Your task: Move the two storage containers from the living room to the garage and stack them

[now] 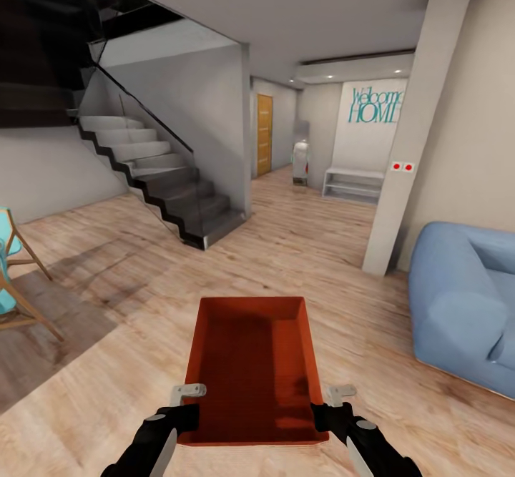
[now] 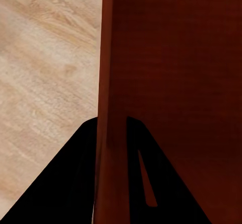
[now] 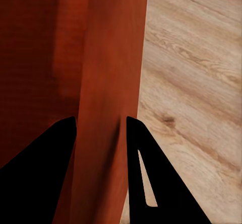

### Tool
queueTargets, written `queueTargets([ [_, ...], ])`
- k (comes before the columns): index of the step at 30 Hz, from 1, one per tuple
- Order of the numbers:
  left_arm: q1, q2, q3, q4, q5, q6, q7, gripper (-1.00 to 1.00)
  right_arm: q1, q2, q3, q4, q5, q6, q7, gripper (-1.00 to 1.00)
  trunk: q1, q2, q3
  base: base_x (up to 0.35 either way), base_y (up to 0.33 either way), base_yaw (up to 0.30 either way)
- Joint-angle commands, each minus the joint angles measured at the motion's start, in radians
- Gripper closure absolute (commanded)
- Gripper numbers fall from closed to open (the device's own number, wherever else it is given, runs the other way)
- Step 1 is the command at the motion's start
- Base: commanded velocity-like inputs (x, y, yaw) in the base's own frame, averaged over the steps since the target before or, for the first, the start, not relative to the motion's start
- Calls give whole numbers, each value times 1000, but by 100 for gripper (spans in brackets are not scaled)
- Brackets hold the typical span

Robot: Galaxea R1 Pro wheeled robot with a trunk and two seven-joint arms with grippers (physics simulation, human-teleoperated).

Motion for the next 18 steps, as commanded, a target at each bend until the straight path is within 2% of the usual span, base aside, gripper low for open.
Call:
queueTargets([
  [1, 0, 13, 0, 0, 2, 7, 11, 100, -1, -1, 11, -6, -17, 6, 14, 100, 1, -1, -1, 329, 0, 0],
  [18, 0, 12, -2, 13, 2, 7, 11, 100, -1, -1, 11, -6, -17, 6, 14, 100, 1, -1, -1, 329, 0, 0],
])
